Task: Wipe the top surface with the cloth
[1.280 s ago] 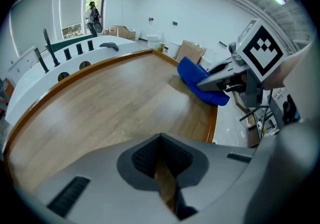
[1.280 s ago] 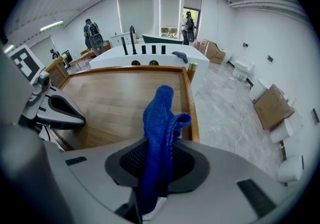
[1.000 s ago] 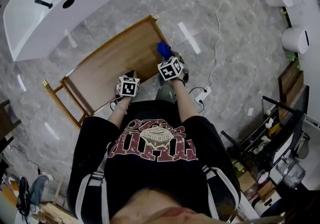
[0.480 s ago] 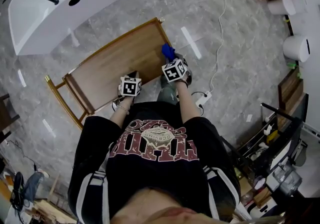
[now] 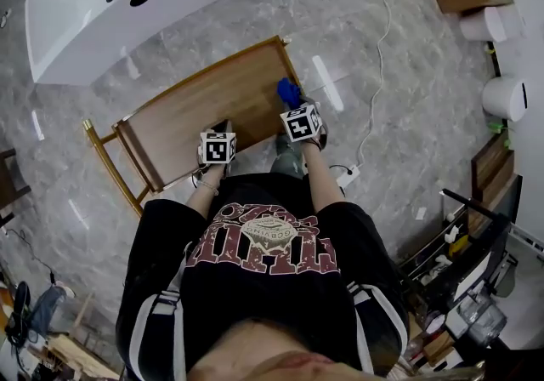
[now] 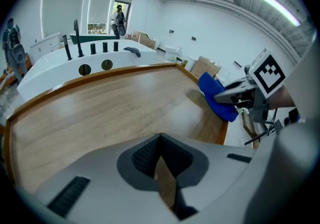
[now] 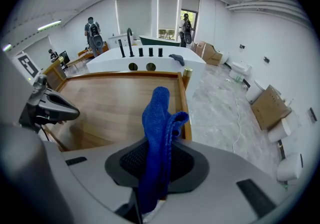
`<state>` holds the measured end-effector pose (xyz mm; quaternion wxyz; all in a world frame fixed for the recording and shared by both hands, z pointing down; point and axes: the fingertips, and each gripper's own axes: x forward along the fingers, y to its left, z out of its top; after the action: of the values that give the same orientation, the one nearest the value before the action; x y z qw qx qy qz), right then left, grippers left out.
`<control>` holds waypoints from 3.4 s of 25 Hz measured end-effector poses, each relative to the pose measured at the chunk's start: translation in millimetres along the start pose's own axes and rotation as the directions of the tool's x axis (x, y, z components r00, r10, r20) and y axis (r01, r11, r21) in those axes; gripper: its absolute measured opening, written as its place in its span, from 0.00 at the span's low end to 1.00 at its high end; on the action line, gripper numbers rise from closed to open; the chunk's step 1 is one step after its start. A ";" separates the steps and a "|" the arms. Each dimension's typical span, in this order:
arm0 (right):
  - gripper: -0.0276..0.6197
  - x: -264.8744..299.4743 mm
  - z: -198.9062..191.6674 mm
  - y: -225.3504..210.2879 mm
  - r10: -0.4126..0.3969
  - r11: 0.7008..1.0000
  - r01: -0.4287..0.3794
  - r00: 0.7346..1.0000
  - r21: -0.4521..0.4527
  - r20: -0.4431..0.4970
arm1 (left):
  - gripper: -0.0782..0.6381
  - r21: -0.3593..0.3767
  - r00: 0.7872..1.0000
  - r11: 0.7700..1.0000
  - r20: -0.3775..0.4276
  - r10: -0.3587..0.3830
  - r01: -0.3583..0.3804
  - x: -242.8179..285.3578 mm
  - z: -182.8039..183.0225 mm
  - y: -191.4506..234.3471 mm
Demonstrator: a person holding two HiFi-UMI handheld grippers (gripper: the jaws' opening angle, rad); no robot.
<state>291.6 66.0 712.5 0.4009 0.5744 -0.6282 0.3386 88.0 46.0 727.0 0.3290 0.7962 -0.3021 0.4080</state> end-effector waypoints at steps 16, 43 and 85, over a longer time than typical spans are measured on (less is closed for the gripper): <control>0.18 7.9 75.3 92.8 0.238 0.969 -0.231 0.966 -0.085 0.098 | 0.18 -0.064 0.983 0.994 0.157 0.100 -0.091 -50.4 22.9 43.2; 0.18 -83.5 214.7 191.4 0.426 0.904 -0.400 0.807 -0.153 0.408 | 0.18 -0.210 0.802 0.969 0.552 0.229 -0.132 -180.4 121.2 76.6; 0.18 -245.5 316.6 210.0 0.422 0.906 -0.284 0.543 -0.314 0.725 | 0.18 -0.085 0.537 0.972 0.821 0.193 -0.220 -336.9 229.8 33.1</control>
<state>51.3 -80.7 358.5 0.0562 0.4904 -0.8662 0.0784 3.6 -79.3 346.8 0.0881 0.8573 -0.5063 0.0295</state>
